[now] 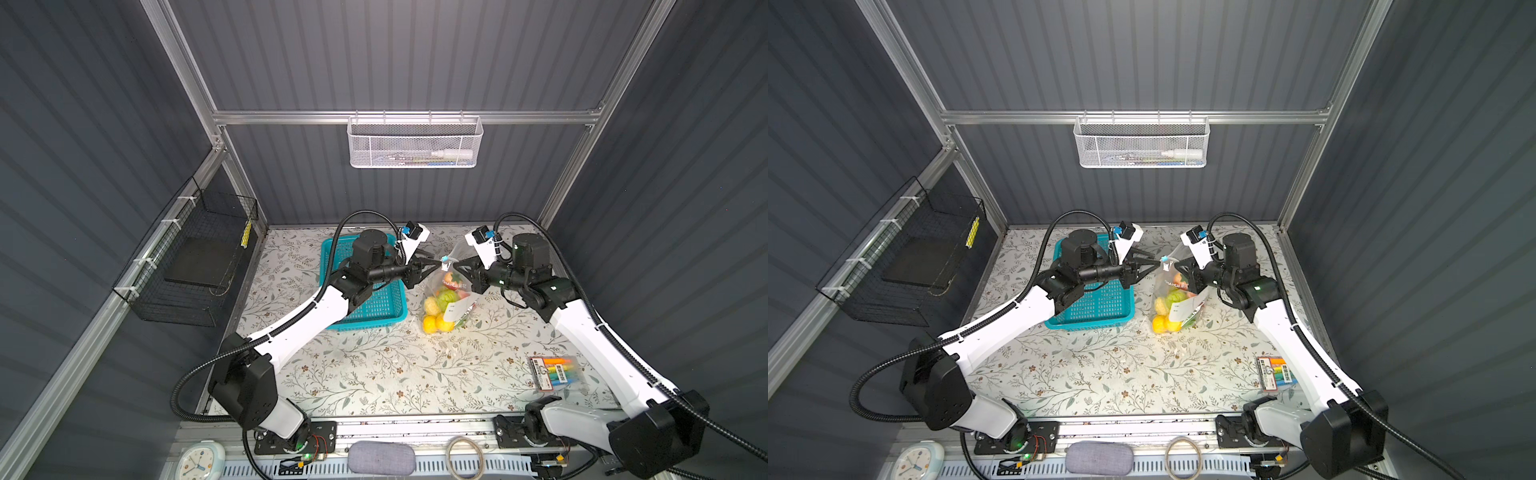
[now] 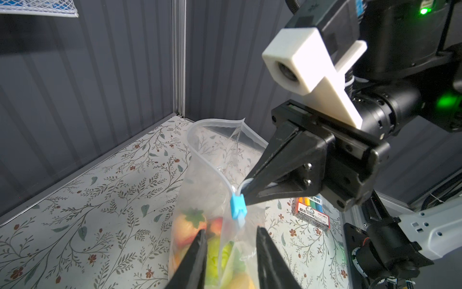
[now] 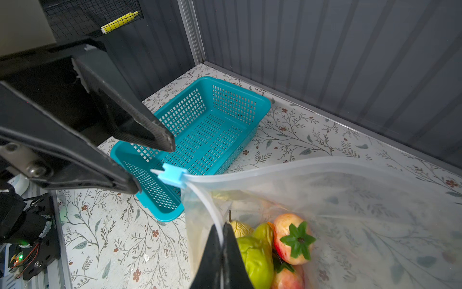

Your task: Place the food in the zip-top bag and seal the zipper

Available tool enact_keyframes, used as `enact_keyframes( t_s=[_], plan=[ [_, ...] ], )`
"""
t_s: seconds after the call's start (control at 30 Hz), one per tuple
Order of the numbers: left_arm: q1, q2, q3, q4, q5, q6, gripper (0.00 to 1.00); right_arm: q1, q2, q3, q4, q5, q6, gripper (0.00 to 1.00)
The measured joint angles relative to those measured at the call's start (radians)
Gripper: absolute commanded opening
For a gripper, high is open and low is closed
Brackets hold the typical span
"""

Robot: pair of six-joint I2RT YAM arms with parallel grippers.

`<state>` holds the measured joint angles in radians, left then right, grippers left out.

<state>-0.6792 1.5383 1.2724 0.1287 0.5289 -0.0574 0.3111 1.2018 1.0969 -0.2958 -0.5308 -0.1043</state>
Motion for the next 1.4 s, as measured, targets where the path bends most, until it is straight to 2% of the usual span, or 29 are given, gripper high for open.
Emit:
enact_keyframes(
  t_s=[0.13,0.47,0.53,0.7,1.03,1.13,1.4],
  plan=[
    [0.0,0.019,0.006,-0.001,0.008,-0.003,0.05,0.0,0.0,0.0,-0.007,0.0,0.0,0.0],
    [0.0,0.021,0.006,0.0,-0.002,0.0,0.21,0.0,0.011,0.012,-0.019,-0.001,0.0,0.0],
    [0.0,0.023,0.008,0.0,-0.001,0.0,0.22,0.0,0.014,0.012,-0.02,-0.001,0.0,0.0],
    [0.0,0.031,0.021,0.0,0.0,0.0,0.16,0.0,0.015,0.012,-0.02,-0.005,0.0,0.0],
    [0.0,0.058,0.053,0.0,0.02,0.0,0.16,0.0,0.02,0.012,-0.024,-0.011,0.0,0.0],
    [0.0,0.061,0.056,-0.001,0.026,-0.006,0.01,0.0,0.021,0.012,-0.027,-0.013,0.0,0.0],
    [0.0,0.061,0.057,-0.001,0.026,0.0,0.0,0.0,0.02,0.013,-0.027,-0.012,0.011,0.0]
  ],
)
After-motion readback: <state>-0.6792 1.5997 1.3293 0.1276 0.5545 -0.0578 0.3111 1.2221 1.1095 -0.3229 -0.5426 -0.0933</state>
